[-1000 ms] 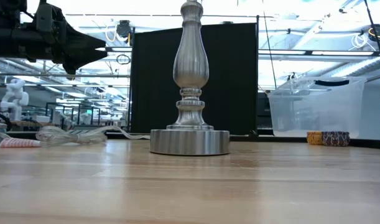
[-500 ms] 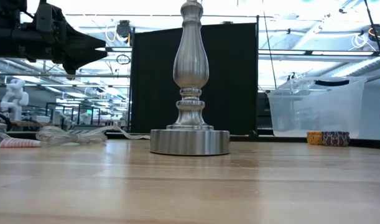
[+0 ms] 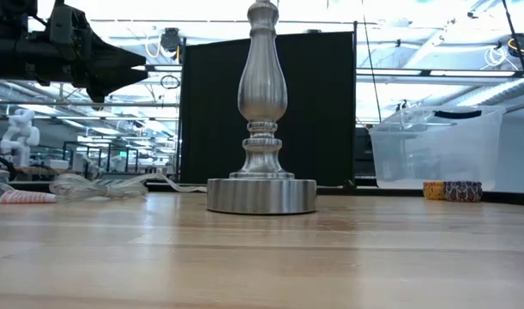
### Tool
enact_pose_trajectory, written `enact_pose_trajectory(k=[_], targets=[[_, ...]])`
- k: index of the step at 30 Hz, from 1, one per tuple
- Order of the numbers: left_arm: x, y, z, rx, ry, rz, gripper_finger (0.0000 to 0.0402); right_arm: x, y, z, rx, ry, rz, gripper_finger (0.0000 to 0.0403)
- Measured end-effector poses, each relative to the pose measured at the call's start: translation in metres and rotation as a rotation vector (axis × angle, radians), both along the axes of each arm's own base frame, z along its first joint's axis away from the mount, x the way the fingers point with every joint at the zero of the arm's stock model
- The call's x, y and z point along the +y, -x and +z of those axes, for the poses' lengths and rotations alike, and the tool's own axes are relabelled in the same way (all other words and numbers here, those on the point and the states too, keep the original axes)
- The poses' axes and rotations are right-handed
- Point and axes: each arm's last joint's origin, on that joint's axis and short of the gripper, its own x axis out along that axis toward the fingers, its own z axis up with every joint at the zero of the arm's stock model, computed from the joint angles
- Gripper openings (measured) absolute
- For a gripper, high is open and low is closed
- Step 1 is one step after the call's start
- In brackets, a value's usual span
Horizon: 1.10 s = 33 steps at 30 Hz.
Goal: Screw lightbulb
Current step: Insert the white lightbulb into the desk lamp
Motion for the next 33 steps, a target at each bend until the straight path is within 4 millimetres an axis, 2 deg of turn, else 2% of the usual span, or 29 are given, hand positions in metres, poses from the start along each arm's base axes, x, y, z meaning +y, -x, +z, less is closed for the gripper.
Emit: enact_pose_trajectory(k=[15,21,25,30,33], targets=[[0.000,0.000,0.000,-0.005,0.017,-0.004,0.0210,0.002,0.001,-0.002,0.025,0.003,0.006,0.0258],[-0.004,-0.001,0.000,-0.014,0.068,-0.123,0.0210,0.002,0.001,-0.003,0.032,0.004,0.006,0.0258],[-0.007,-0.005,-0.005,0.026,0.086,-0.137,0.0210,0.002,0.001,-0.003,0.033,0.002,0.006,0.0259],[-0.013,-0.009,0.007,-0.086,0.045,-0.213,0.0210,0.002,0.001,-0.003,0.033,-0.003,0.005,0.0259],[-0.017,-0.012,0.005,-0.059,0.021,-0.235,0.0210,0.002,0.001,-0.003,0.033,-0.003,0.005,0.0259]])
